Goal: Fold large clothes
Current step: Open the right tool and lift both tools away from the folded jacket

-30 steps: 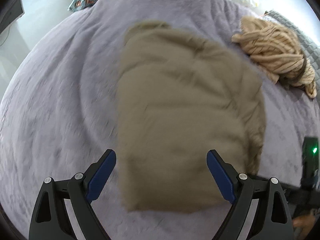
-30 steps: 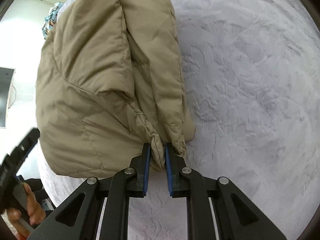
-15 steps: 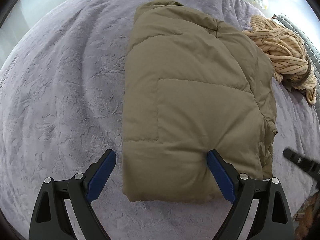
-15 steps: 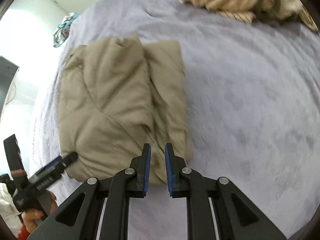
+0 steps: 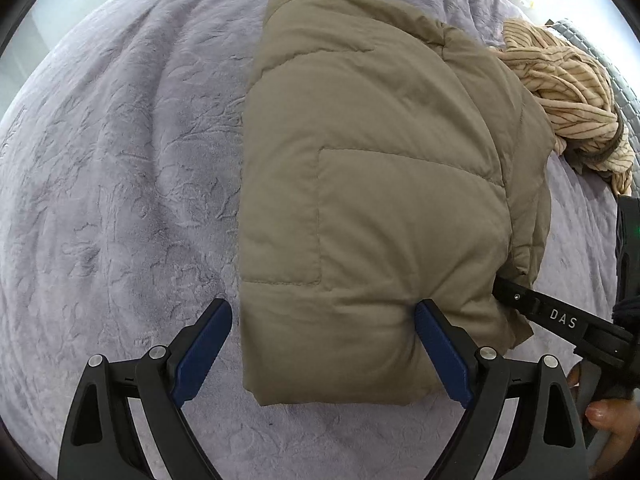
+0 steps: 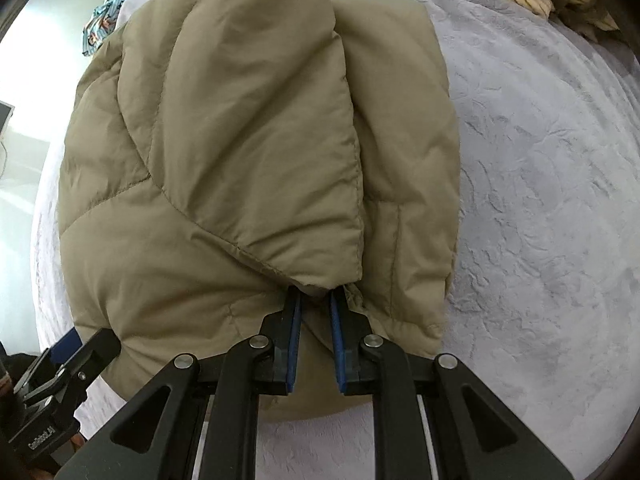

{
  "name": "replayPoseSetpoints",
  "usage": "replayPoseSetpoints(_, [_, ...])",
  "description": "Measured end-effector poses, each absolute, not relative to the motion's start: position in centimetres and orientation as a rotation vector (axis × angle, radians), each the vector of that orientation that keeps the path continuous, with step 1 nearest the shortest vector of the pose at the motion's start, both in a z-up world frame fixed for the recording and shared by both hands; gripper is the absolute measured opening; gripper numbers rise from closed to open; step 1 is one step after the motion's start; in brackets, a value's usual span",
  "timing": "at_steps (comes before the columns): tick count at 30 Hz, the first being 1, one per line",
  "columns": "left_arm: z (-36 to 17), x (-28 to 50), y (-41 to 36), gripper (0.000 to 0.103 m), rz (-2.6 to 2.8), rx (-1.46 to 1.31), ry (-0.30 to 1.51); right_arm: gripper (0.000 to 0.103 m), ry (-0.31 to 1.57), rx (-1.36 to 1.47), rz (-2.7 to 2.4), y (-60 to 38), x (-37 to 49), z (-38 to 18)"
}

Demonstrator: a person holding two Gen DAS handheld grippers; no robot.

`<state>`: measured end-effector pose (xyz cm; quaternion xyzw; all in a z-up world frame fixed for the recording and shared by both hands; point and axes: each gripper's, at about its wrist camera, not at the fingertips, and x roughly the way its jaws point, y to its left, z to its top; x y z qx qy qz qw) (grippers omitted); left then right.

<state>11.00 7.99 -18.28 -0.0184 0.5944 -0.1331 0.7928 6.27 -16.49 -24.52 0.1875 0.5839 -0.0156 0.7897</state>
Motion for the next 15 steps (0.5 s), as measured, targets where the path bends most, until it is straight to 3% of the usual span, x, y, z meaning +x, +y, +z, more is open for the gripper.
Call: replayPoseSetpoints(15, [-16.9, 9.7, 9.8, 0.093, -0.303, -0.074, 1.273, 0.016, 1.271, 0.45, -0.093, -15.0, 0.5, -19.9])
